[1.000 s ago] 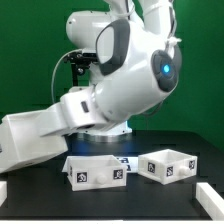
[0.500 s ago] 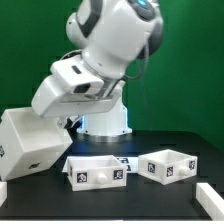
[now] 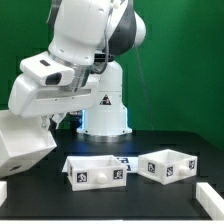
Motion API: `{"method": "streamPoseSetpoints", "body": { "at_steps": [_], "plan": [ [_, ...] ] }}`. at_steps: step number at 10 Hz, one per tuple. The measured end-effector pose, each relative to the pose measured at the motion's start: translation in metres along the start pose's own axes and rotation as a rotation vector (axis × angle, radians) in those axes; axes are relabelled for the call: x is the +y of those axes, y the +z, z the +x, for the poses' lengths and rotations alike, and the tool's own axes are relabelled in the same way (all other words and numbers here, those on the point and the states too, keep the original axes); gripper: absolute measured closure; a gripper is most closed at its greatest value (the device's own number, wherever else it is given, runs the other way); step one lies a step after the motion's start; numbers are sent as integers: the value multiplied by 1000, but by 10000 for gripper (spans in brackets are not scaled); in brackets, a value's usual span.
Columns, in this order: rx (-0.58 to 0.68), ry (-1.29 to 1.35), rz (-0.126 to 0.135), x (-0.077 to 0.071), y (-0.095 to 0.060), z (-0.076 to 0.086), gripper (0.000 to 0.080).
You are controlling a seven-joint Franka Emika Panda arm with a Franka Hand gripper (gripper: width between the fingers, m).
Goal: Assemble drawer
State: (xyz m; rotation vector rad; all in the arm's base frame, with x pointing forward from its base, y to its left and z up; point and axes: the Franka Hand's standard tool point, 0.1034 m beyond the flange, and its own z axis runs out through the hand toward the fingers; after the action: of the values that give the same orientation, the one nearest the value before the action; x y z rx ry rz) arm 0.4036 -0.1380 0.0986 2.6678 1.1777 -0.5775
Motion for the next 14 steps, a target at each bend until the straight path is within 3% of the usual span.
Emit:
{"method": "streamPoseSetpoints", "body": {
  "at_steps": [3, 4, 5, 7, 9, 10, 12, 13, 14],
  "plan": [
    [-20, -36, -2, -4, 11, 18, 776],
    [-15, -34, -32, 7, 1, 34, 786],
    [-13, -50, -41, 4, 11, 49, 795],
    [-34, -35, -27, -1, 26, 56, 799],
    [-42, -40, -17, -5, 30, 60, 799],
    [-47, -50, -16, -6, 31, 61, 710],
    [-78, -78, -11, -2, 34, 56, 391],
    [-139, -99, -21, 0, 28, 56, 391],
    [-211, -140, -56, -4, 24, 62, 222]
  ]
}}
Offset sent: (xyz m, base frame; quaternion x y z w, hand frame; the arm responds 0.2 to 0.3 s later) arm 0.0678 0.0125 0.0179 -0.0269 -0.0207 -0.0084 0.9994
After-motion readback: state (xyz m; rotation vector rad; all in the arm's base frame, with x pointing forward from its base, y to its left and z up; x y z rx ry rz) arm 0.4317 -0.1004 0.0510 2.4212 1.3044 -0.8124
